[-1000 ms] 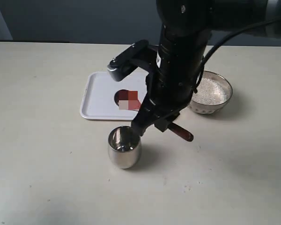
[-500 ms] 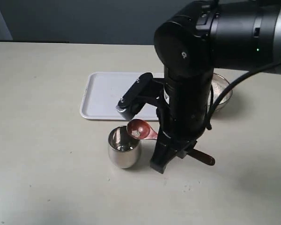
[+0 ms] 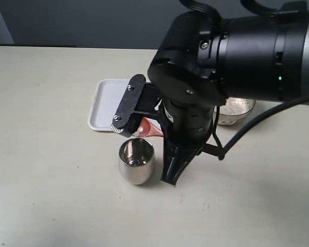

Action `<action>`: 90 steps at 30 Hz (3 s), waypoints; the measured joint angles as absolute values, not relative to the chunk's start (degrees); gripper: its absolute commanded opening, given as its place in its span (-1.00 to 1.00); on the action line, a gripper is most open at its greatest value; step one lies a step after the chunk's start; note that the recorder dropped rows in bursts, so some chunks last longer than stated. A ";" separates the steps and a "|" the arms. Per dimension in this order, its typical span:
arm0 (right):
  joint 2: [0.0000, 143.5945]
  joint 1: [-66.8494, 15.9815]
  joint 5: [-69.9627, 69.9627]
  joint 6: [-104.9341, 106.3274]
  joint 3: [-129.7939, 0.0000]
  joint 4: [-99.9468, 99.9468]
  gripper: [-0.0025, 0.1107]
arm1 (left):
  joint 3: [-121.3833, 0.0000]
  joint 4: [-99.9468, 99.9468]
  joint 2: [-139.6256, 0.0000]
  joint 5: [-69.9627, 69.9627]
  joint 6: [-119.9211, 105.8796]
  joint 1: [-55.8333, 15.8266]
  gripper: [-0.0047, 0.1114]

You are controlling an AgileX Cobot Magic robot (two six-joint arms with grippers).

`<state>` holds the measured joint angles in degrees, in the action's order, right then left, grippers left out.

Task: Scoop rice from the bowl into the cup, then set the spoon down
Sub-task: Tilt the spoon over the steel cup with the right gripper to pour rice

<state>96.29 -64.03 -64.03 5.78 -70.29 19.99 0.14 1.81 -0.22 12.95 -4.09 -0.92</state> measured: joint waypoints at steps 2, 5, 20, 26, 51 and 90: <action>96.29 -64.09 -63.79 4.72 -70.29 21.07 -0.97 | 0.14 1.81 -0.22 12.95 -4.09 -0.92 -0.91; 96.29 -64.50 -63.66 4.54 -70.18 21.93 -0.97 | 0.14 1.81 -0.22 12.95 -4.09 -0.92 -0.91; 96.29 -69.55 -62.68 -0.69 -64.51 31.54 -0.97 | 0.14 1.81 -0.22 12.95 -4.09 -0.92 -0.91; 96.29 -69.55 -60.70 -2.65 -62.54 34.86 -0.97 | 0.14 1.81 -0.22 12.95 -4.09 -0.92 -0.91; 96.16 -72.66 -58.38 -9.03 -59.92 44.07 -0.97 | 0.14 1.81 -0.22 12.95 -4.09 -0.92 -0.91; 96.12 -73.15 -56.24 -17.19 -57.88 46.75 -0.97 | 0.14 1.81 -0.22 12.95 -4.09 -0.92 -0.91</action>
<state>96.12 -73.15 -56.24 -17.19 -57.88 46.75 0.14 1.81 -0.22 12.95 -4.09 -0.92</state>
